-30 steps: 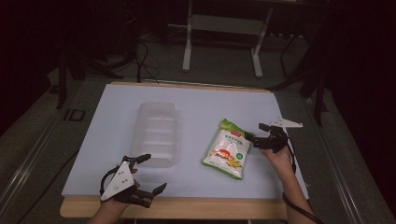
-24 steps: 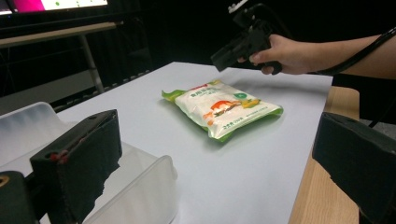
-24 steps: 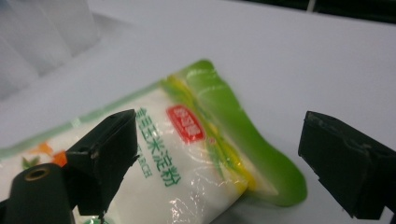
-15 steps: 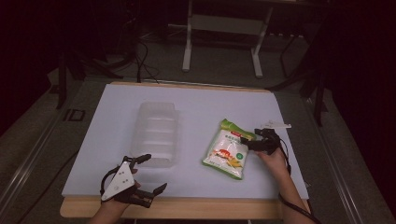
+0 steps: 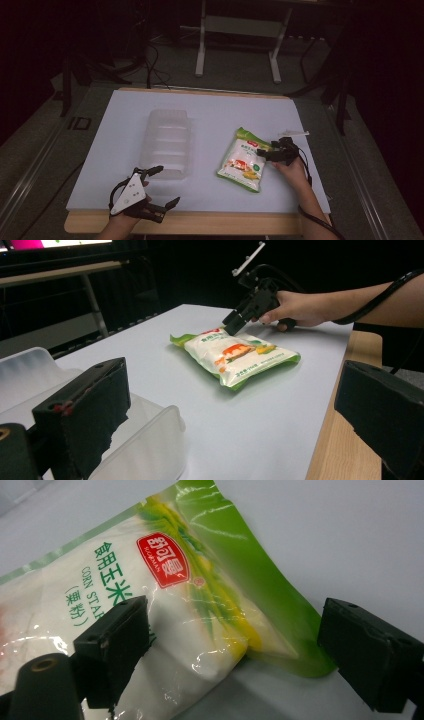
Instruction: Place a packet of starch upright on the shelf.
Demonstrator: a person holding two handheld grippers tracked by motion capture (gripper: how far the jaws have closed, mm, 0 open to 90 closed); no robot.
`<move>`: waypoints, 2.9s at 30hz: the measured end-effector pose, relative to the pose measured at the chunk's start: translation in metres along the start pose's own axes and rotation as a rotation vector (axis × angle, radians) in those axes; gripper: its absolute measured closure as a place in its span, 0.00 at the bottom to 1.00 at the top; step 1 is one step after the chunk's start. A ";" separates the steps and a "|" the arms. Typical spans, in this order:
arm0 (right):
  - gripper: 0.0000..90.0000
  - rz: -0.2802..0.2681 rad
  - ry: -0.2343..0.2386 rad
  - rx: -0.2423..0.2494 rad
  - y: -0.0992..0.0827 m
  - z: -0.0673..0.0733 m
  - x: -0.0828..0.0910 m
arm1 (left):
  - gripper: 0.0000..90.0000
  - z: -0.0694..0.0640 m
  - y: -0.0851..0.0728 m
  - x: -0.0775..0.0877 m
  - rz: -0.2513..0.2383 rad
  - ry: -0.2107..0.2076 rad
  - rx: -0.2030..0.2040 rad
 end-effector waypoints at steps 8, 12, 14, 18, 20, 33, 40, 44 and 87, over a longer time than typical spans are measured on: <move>0.30 0.008 0.019 -0.012 0.000 0.005 0.000 | 0.02 -0.001 0.000 -0.001 0.000 -0.001 0.001; 0.38 0.020 0.031 -0.018 0.002 0.008 0.000 | 0.02 0.000 0.000 -0.001 0.004 -0.004 0.002; 0.44 0.027 0.037 -0.025 0.003 0.009 0.000 | 0.02 0.000 -0.001 -0.002 0.006 -0.004 -0.001; 0.54 0.045 0.039 -0.036 0.006 0.011 -0.001 | 0.02 -0.001 0.000 -0.002 0.005 -0.007 -0.001; 0.58 0.051 0.035 -0.030 0.008 0.011 -0.002 | 0.02 -0.001 -0.001 -0.002 0.006 -0.008 -0.001; 0.85 0.057 -0.012 0.029 0.019 0.020 0.001 | 0.02 0.001 -0.001 -0.001 0.006 -0.004 0.005; 0.86 0.048 -0.022 0.068 0.023 0.023 0.005 | 0.02 0.002 -0.001 -0.001 0.010 0.003 0.002; 0.86 0.034 -0.024 0.075 0.025 0.027 0.009 | 0.02 0.002 -0.001 -0.001 0.006 0.002 0.006; 0.89 -0.293 0.081 0.253 0.088 0.118 0.097 | 0.02 0.000 0.000 -0.004 0.016 -0.001 0.019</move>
Point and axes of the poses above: each handheld gripper's, and its own axes: x roughly backward along the jaws, y roughly out of its top, z roughly to its left, the point moved 6 cm from there along -x, roughly forward along the jaws, and after that the axes turned 13 degrees about x, right-handed, at the moved point
